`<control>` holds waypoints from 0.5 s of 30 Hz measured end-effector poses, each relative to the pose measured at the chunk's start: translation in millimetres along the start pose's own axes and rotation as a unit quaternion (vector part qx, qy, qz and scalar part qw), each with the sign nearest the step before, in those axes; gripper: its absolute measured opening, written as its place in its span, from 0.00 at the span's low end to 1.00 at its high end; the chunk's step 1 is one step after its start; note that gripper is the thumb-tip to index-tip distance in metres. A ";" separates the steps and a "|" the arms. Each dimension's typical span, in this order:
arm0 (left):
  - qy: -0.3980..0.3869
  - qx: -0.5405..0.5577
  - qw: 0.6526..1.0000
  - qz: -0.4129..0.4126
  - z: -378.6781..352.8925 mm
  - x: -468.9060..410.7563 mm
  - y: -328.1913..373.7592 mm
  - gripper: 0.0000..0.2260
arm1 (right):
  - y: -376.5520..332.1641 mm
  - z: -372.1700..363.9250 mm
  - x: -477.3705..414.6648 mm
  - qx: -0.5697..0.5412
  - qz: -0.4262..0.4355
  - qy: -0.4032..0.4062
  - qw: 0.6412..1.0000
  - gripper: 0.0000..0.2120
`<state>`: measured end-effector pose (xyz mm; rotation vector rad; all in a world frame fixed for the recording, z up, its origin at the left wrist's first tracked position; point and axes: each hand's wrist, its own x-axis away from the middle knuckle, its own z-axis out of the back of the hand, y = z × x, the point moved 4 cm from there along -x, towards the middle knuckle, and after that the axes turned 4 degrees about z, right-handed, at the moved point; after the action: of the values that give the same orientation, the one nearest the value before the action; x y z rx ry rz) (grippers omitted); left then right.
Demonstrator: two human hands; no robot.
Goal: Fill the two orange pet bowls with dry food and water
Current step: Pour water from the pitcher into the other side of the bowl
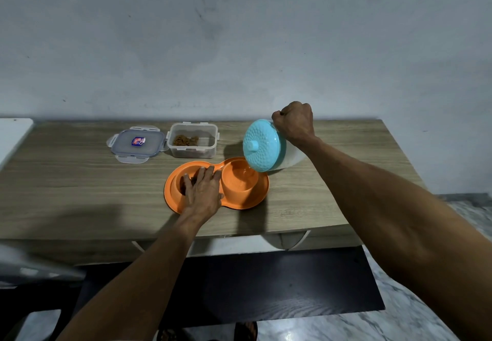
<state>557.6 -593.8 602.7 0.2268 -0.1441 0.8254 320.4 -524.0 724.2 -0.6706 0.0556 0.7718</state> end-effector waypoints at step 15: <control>0.000 -0.015 1.000 -0.006 0.5 -0.3 0.1 0.33 | -8.1 5.8 -3.2 -0.005 0.002 0.003 1.000 0.17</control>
<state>557.3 -594.1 603.2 0.2001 -0.1550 0.8106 322.3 -526.9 734.1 -0.6815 0.0580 0.7743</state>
